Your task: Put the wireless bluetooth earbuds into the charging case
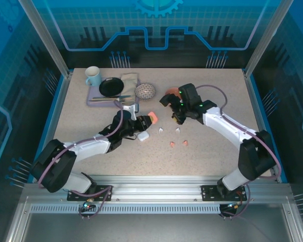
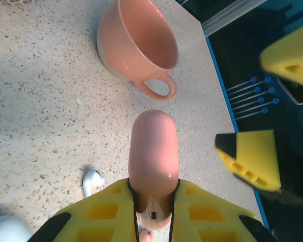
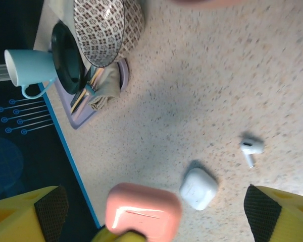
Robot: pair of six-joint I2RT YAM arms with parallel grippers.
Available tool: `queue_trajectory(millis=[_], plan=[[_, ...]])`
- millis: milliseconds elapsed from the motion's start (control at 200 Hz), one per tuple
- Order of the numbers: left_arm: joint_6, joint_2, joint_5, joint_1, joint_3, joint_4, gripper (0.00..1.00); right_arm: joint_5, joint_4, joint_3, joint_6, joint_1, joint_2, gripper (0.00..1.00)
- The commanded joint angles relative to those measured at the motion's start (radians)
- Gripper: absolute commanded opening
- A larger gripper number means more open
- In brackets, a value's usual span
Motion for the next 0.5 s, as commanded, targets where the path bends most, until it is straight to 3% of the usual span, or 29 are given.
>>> queue_trajectory(millis=[0, 105, 200, 325, 495], plan=[[0.113, -0.072, 0.174, 0.061, 0.059, -0.171, 0.06, 0.021, 0.036, -0.073, -0.284, -0.022, -0.071, 0.93], [0.184, -0.112, 0.305, 0.12, 0.108, -0.319, 0.06, -0.003, 0.118, -0.153, -0.56, -0.012, -0.128, 0.92], [0.253, -0.134, 0.397, 0.147, 0.158, -0.447, 0.06, -0.061, 0.214, -0.239, -0.718, 0.001, -0.17, 0.92], [0.303, -0.143, 0.459, 0.148, 0.197, -0.535, 0.07, -0.163, 0.379, -0.348, -0.771, 0.0, -0.198, 0.91], [0.3, -0.122, 0.506, 0.147, 0.216, -0.549, 0.07, -0.286, 0.524, -0.369, -0.751, 0.012, -0.154, 0.89]])
